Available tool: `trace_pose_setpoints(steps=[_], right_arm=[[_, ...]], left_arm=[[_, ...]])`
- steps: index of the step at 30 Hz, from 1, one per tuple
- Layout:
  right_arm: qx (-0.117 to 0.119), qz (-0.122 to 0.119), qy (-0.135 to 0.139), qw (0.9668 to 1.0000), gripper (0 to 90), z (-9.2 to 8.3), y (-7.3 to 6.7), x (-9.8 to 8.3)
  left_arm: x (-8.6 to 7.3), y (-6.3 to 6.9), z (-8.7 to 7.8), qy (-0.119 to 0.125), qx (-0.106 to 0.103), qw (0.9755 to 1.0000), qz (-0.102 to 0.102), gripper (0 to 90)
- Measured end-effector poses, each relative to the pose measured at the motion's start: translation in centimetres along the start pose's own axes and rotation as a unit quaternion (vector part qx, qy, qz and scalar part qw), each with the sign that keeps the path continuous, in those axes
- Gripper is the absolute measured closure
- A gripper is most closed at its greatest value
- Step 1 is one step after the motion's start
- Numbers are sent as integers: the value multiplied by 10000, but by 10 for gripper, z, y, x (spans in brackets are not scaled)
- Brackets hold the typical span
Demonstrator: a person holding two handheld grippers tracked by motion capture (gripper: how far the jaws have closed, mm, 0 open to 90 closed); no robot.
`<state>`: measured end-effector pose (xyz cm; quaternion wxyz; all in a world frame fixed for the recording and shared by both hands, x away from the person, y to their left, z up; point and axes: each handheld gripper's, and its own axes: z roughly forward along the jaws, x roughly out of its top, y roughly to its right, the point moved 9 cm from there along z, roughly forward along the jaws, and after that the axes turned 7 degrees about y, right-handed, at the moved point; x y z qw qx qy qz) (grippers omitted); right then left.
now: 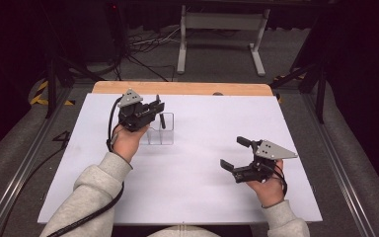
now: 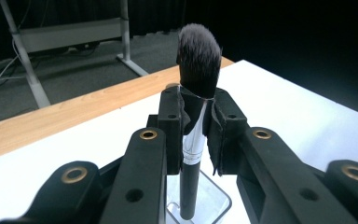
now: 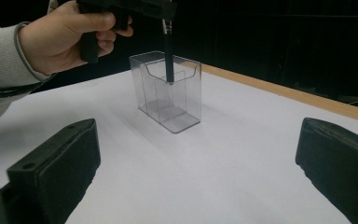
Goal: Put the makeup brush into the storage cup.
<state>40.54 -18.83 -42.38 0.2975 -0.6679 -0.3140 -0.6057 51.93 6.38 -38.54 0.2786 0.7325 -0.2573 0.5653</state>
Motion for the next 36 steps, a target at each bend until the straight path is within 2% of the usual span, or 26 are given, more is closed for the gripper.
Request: trace_pose_setpoints(steps=[13, 15, 25, 27, 28, 30, 31, 36], right_arm=[[18, 13, 21, 10000, 5, 0, 0, 1], [19, 26, 30, 10000, 5, -1, 0, 1], [2, 12, 17, 10000, 5, -1, 1, 1], [3, 25, 25, 10000, 5, -1, 1, 1], [-5, 26, 27, 10000, 5, -2, 1, 2], [-3, 30, 36, 10000, 5, -2, 1, 2], [-6, 36, 45, 10000, 5, -2, 1, 2], [-20, 51, 48, 10000, 5, -2, 2, 2]], left_arm=[[-12, 1, 3, -198, -38, 9998, -12, 768], [-13, 1, 3, -204, -29, 9998, 42, 768], [-15, 4, 1, -242, -119, 9996, 38, 762], [-15, 4, 0, -198, -145, 9997, 17, 705], [-14, 4, -1, -159, -168, 9997, 8, 623], [-13, 4, -3, -123, -200, 9997, -19, 558], [-12, 4, -5, -81, -224, 9997, 25, 558], [-4, 3, -16, 145, -232, 9996, 84, 340]])
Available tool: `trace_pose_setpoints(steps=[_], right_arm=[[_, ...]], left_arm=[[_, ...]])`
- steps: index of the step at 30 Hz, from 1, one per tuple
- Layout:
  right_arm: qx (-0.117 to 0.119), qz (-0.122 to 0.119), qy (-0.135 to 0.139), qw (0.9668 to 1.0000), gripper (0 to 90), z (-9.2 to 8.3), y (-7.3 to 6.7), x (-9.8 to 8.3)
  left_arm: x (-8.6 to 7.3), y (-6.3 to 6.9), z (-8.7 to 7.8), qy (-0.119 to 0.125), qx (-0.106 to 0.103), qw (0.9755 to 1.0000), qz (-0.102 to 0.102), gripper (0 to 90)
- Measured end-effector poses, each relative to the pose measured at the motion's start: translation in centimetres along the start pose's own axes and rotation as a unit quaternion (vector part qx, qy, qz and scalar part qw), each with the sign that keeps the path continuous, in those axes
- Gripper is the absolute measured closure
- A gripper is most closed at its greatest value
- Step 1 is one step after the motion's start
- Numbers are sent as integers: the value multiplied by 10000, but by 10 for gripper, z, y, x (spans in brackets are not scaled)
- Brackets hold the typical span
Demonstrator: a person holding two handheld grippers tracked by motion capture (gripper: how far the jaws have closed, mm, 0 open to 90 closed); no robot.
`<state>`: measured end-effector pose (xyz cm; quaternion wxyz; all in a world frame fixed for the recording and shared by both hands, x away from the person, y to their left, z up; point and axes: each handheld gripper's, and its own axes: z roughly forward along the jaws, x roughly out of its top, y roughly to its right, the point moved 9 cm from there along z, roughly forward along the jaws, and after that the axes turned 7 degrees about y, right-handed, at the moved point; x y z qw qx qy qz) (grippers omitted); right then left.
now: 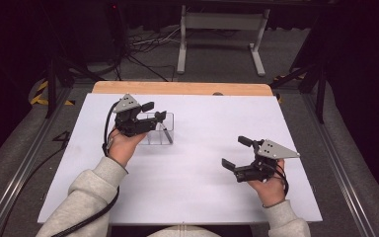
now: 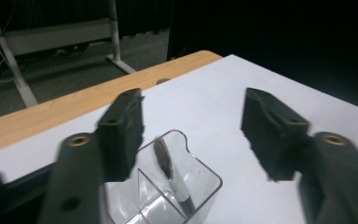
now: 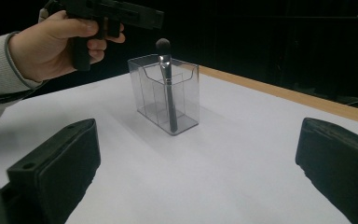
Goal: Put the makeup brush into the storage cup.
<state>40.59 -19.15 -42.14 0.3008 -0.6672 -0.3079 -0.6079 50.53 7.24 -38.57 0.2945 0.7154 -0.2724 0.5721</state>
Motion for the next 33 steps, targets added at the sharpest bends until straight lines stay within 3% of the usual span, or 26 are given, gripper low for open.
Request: trace_pose_setpoints(steps=[5, 11, 18, 25, 33], right_arm=[[-24, -7, 3, 10000, 5, -2, 2, 1], [-24, -15, 21, 10000, 3, -2, 6, 4], [0, -40, -9, 10000, 2, -2, 11, 6], [-34, -50, -67, 10000, 2, -5, 18, 4], [-50, -61, -96, 9999, 1, -8, 21, 2]], left_arm=[[6, -1, -17, 177, 5, 9998, 20, 189], [9, 2, -43, 309, -124, 9994, 30, 93], [7, 7, -68, 461, -274, 9986, -26, 51], [-2, 12, -92, 582, -360, 9976, 121, 40], [-14, 13, -107, 649, -406, 9971, 19, 38]])
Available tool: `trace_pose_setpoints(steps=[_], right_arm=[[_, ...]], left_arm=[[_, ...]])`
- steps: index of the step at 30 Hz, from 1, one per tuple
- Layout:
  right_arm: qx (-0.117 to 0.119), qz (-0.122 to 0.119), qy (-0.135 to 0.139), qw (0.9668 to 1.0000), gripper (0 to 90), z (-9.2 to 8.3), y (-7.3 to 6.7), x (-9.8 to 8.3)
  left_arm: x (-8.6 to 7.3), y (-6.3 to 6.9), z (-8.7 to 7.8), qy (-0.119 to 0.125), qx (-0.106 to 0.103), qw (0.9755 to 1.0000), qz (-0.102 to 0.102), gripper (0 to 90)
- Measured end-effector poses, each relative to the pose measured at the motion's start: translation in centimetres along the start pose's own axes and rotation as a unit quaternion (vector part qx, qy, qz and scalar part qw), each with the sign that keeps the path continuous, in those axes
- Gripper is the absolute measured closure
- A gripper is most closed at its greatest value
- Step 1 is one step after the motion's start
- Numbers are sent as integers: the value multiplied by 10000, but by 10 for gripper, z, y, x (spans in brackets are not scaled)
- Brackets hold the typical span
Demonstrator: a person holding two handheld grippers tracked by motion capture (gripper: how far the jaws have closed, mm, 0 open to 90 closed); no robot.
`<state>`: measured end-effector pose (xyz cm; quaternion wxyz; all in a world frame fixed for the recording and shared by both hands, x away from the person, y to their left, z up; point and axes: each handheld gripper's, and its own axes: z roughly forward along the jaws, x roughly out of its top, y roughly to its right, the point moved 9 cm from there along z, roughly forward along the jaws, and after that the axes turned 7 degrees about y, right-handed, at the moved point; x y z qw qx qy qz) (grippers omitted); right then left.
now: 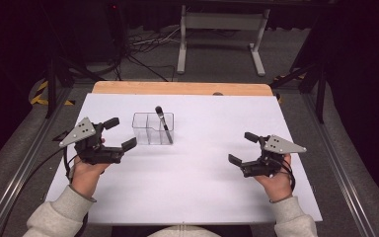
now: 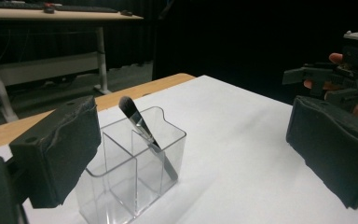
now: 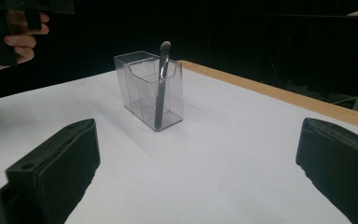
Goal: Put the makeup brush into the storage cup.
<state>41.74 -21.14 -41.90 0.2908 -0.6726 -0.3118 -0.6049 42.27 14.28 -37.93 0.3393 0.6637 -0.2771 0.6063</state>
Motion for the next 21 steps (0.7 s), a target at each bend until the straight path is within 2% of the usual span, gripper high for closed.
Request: trace_pose_setpoints(steps=[2, 8, 14, 21], right_arm=[[9, -6, -9, 10000, 1, -1, 0, -1], [28, -29, -26, 10000, 0, -3, 1, -3], [39, -14, -11, 10000, 0, -7, 1, -7], [126, -81, 29, 9999, 0, -9, -3, -11]], left_arm=[[-4, 1, -3, -18, -50, 10000, -57, 38], [-18, 2, -11, -70, -11, 10000, -35, 38], [-35, 1, -16, -129, -16, 9998, -118, 38], [-57, 4, -23, -281, -21, 9996, -3, 38]])
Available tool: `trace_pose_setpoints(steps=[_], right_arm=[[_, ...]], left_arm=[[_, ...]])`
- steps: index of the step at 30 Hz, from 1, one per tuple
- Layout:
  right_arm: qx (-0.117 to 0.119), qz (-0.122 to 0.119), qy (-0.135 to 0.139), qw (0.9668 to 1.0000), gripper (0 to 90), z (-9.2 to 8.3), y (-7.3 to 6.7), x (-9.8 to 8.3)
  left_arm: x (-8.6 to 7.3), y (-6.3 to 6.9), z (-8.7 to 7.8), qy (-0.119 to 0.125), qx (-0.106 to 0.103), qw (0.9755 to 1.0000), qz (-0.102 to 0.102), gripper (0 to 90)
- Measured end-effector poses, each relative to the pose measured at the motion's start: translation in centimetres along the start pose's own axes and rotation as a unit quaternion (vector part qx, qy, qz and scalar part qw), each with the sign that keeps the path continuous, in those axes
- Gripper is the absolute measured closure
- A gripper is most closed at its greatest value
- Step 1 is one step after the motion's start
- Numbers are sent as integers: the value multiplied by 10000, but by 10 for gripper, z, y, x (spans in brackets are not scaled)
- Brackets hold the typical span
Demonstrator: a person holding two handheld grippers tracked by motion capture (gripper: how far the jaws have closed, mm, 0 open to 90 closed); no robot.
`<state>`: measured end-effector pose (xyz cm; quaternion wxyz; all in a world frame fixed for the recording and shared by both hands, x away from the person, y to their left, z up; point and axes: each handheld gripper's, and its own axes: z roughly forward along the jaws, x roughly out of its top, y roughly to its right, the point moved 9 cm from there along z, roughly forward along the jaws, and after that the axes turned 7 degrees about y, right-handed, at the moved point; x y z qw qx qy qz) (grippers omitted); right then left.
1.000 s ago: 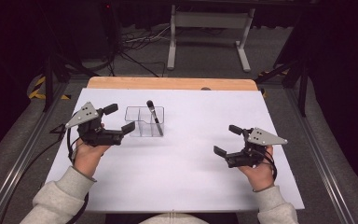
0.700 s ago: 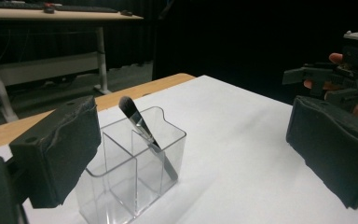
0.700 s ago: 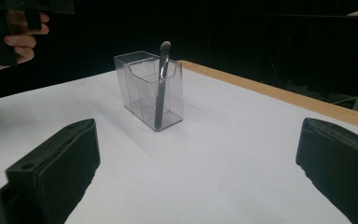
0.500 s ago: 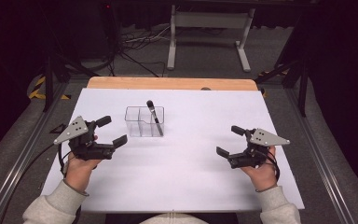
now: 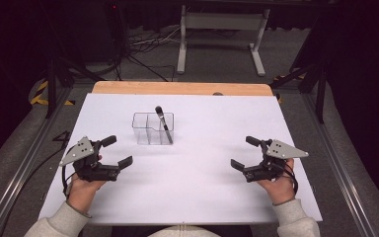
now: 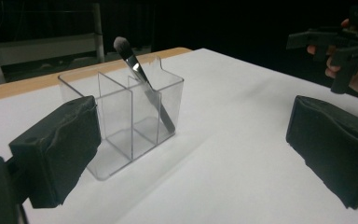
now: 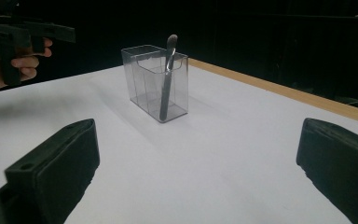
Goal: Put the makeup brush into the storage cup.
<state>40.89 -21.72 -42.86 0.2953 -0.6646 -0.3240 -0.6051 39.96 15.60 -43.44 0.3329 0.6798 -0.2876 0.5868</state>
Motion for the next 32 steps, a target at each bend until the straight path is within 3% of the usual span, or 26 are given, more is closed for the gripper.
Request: trace_pose_setpoints(steps=[10, 15, 18, 27, 32], right_arm=[[-46, -78, -63, 9999, 0, 0, -2, -9], [-112, -117, 5, 9999, 0, -1, 0, -11], [-127, -121, 18, 9998, 0, -1, 0, -12], [-150, -125, 50, 9998, 0, -1, -2, -15], [-146, -120, 48, 9998, 0, 0, -2, -14]], left_arm=[[-16, 1, -3, 57, -66, 9999, -124, 38], [-21, 2, -5, 20, -111, 9999, 75, 38], [-23, 1, -5, 40, -62, 9999, 144, 38], [-24, -13, -5, 84, 173, 9998, 90, 38], [-27, -16, -5, 81, 196, 9998, -58, 38]])
